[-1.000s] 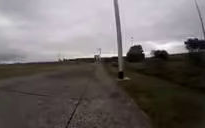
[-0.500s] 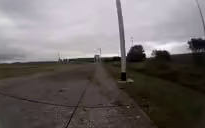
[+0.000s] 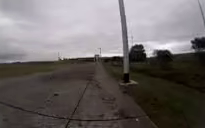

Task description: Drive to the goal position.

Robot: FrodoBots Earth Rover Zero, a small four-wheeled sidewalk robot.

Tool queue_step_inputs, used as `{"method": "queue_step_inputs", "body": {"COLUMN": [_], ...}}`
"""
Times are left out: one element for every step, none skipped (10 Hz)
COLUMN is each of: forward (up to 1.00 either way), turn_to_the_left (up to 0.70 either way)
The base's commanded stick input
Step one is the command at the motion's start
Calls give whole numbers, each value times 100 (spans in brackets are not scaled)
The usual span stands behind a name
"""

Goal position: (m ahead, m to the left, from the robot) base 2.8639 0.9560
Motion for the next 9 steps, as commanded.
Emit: {"method": "queue_step_inputs", "body": {"forward": [70,70,70,70,70,70,70,70,70], "turn_to_the_left": [0,0,0,0,0,0,0,0,0]}}
